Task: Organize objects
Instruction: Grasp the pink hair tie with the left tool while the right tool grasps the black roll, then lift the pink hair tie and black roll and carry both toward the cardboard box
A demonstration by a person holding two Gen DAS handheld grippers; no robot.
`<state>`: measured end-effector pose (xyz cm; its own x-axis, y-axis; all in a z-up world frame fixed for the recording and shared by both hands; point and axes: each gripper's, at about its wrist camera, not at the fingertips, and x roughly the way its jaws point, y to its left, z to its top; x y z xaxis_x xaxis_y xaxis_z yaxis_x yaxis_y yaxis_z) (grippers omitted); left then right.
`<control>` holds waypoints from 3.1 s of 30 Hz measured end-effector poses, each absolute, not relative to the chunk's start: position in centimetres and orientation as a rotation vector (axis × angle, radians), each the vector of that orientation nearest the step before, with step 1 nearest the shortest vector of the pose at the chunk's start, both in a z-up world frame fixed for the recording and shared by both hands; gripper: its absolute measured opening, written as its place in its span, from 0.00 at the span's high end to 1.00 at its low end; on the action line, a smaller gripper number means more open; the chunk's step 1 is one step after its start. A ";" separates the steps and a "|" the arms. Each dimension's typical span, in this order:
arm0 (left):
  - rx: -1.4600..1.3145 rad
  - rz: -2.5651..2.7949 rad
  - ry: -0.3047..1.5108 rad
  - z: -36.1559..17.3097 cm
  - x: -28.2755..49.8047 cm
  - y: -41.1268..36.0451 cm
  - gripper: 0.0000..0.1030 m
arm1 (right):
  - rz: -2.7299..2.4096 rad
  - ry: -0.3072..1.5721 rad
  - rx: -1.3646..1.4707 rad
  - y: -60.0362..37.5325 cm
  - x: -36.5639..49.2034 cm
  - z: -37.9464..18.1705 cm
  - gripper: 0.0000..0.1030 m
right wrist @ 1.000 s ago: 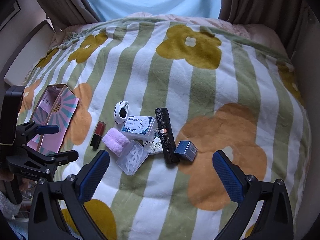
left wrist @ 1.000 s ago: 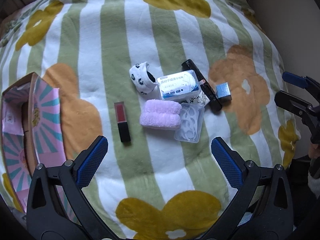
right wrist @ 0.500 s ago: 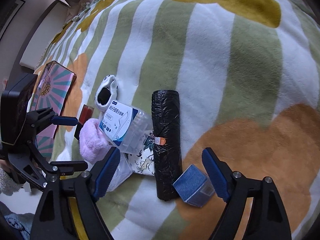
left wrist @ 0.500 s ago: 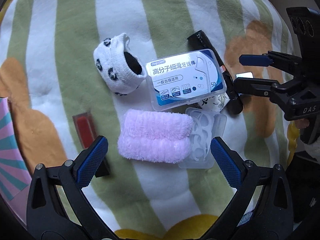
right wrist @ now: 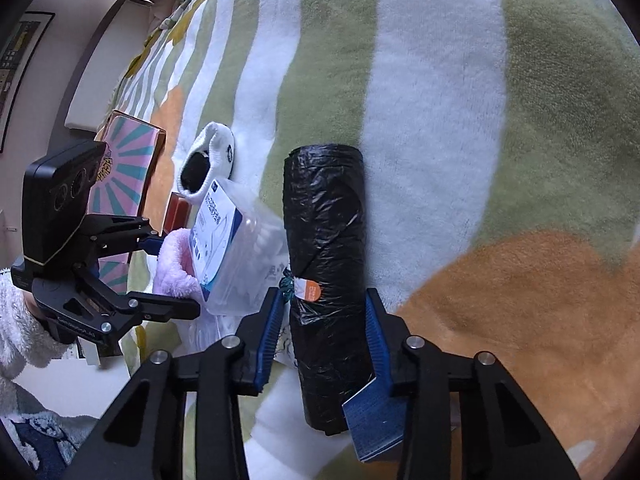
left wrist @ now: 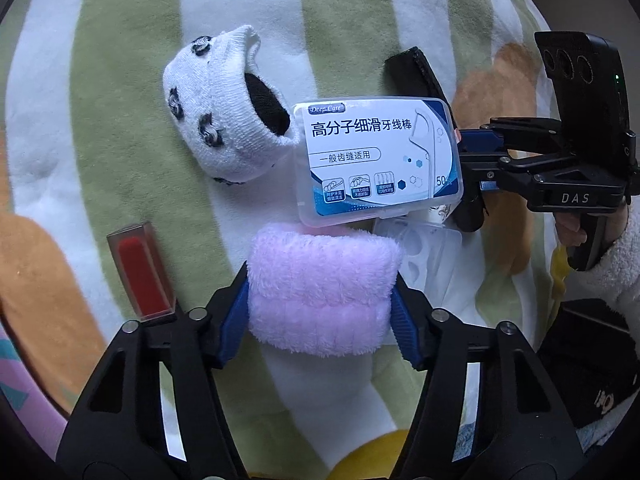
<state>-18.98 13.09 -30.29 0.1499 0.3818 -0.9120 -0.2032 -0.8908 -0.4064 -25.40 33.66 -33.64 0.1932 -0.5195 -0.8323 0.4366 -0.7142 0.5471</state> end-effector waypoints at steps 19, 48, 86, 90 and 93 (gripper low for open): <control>-1.891 1.971 -0.133 -25.0 -17.6 12.5 0.62 | -1.850 -0.008 1.731 35.5 -23.7 -27.7 0.73; -1.516 2.540 0.014 -2.4 -4.4 4.6 0.62 | -2.451 -0.034 1.566 23.1 -4.6 -6.6 0.73; -1.710 2.629 -0.178 -6.9 -4.0 -21.3 0.62 | -2.152 0.215 1.496 -5.7 -10.2 -9.2 0.73; -1.757 2.574 -0.151 -9.6 -4.7 -22.1 0.62 | -2.087 0.289 1.531 -8.9 -12.2 -11.9 0.73; -1.795 2.513 -0.105 -12.1 -5.2 -21.8 0.62 | -2.020 0.314 1.566 -10.9 -13.5 -14.4 0.73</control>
<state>-5.25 -21.81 -12.10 -0.3241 0.0810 -0.9425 -0.0023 -0.9964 -0.0848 -13.54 -10.92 -14.45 -0.1621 -0.2838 -0.9451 0.5574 -0.8166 0.1496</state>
